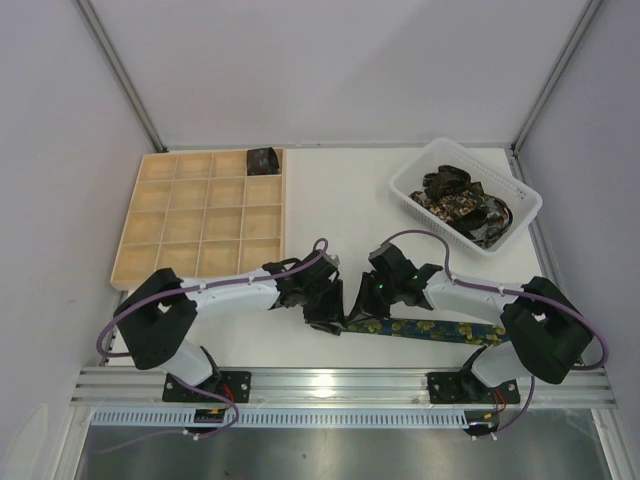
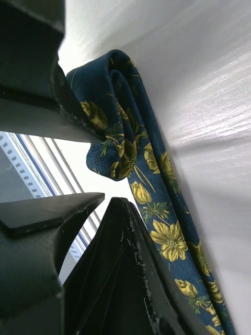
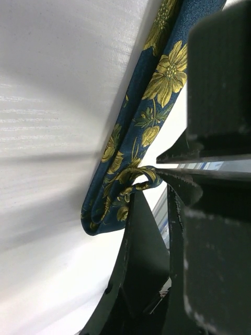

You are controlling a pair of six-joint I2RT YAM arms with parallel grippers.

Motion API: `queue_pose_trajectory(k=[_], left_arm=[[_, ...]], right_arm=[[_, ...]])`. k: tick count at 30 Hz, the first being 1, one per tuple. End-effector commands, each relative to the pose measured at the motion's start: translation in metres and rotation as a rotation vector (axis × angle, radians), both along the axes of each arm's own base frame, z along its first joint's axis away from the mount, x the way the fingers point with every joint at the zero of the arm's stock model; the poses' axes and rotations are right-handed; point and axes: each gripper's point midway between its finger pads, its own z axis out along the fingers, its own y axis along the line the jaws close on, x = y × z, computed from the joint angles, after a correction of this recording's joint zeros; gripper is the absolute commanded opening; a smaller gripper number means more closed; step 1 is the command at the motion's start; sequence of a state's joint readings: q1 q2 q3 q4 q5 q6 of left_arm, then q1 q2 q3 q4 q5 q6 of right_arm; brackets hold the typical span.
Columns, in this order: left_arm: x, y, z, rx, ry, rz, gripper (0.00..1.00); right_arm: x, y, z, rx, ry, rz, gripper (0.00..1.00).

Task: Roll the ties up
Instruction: Roll the tie

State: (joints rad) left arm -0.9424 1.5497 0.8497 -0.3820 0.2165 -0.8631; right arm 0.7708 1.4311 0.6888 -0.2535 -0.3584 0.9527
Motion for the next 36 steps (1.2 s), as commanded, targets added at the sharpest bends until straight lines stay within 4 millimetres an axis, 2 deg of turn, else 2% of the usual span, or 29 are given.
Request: queue_pose_trajectory(k=[1,10,22,24,29,36], left_arm=[[0.0,-0.004,0.012,-0.06,-0.043,-0.026,0.49],[0.0,-0.008,0.018,-0.123,-0.079,-0.04,0.52],[0.002,-0.012,0.019,-0.135,-0.091,-0.053,0.54],[0.003,-0.013,0.019,-0.137,-0.093,-0.056,0.54],[0.003,-0.014,0.019,-0.137,-0.091,-0.059,0.54],[0.005,-0.015,0.022,-0.144,-0.097,-0.055,0.55]], right_arm=[[0.005,0.013,0.014,0.057,0.001,0.018,0.14],[-0.001,0.024,0.016,0.125,0.033,0.062,0.31],[-0.008,0.032,0.007,0.166,0.086,0.118,0.36],[-0.011,0.032,0.001,0.156,0.111,0.126,0.36],[-0.008,0.033,-0.001,0.152,0.102,0.124,0.32],[0.0,0.039,0.013,0.178,0.075,0.112,0.17]])
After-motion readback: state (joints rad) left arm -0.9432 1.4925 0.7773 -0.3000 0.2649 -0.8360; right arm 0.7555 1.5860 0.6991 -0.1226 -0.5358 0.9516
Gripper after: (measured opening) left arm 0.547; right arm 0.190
